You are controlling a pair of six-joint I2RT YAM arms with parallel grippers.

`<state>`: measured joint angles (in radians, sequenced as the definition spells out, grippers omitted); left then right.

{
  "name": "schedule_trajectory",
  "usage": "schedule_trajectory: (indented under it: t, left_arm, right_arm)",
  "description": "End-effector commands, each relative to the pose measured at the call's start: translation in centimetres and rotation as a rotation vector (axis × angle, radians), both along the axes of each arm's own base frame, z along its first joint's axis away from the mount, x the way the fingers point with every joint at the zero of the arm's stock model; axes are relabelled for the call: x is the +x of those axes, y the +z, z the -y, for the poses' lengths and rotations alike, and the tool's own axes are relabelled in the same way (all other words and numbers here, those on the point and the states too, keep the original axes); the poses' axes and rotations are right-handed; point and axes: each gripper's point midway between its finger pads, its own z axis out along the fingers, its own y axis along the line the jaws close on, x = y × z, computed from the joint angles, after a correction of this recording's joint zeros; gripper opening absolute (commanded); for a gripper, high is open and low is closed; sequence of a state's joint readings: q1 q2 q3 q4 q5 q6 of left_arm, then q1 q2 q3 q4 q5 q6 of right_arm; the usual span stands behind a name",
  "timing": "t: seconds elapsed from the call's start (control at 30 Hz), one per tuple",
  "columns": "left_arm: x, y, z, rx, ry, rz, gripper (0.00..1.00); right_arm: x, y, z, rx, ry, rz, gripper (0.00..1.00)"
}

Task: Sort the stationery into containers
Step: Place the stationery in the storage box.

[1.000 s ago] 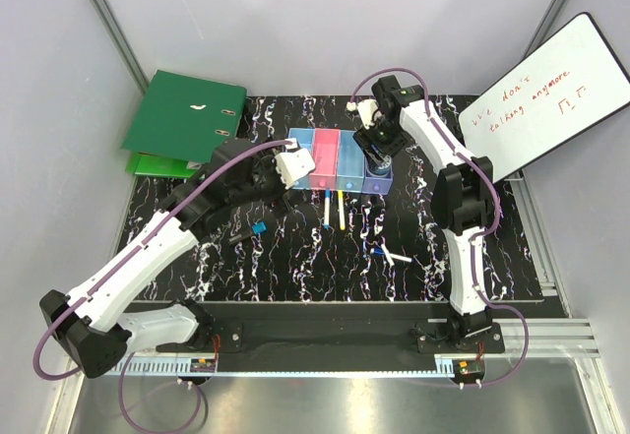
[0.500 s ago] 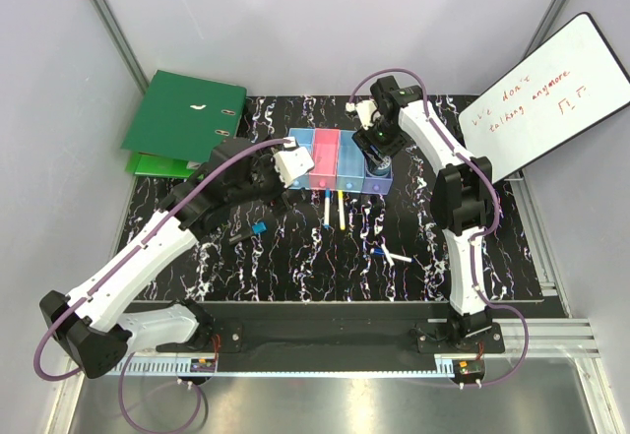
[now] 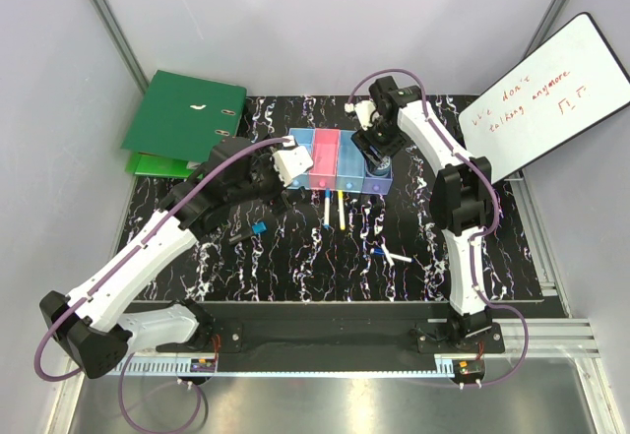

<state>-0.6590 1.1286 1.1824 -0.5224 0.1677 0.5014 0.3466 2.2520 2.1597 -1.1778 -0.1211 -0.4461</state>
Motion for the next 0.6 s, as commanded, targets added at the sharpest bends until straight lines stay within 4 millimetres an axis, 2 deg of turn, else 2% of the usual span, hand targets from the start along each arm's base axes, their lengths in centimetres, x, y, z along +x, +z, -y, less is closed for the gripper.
schedule_trajectory:
  t: [0.0,0.13,0.27,0.37,0.43,0.53,0.57]
  left_arm:
    - [0.9,2.1,0.2,-0.039,0.005,0.064,0.94]
    - [0.8,2.1,0.2,-0.039,0.002,0.064,0.94]
    - [0.8,1.9,0.2,-0.037,0.002,0.06,0.94]
    - [0.9,2.1,0.0,-0.04,0.006,0.065,0.94]
    - [1.0,2.1,-0.1,-0.039,0.013,0.064,0.94]
    - [1.0,2.3,-0.2,-0.038,0.021,0.065,0.94]
    - [1.0,2.1,-0.3,-0.033,0.023,0.063,0.94]
  right_arm:
    - [0.6,2.3,-1.5,0.038,0.033,0.061,0.72]
    - [0.9,2.1,-1.5,0.035,0.032,0.062,0.81]
    - [1.0,1.4,-1.6,0.033,0.033,0.048,0.81]
    - [1.3,1.6,-1.8,0.033,0.035,0.059,0.81]
    - [1.5,2.1,-1.8,0.033,0.033,0.076,0.81]
    - [1.8,4.1,-1.8,0.046,0.024,0.122,0.81]
    - [1.6,5.8,-1.8,0.06,0.022,0.152,0.81]
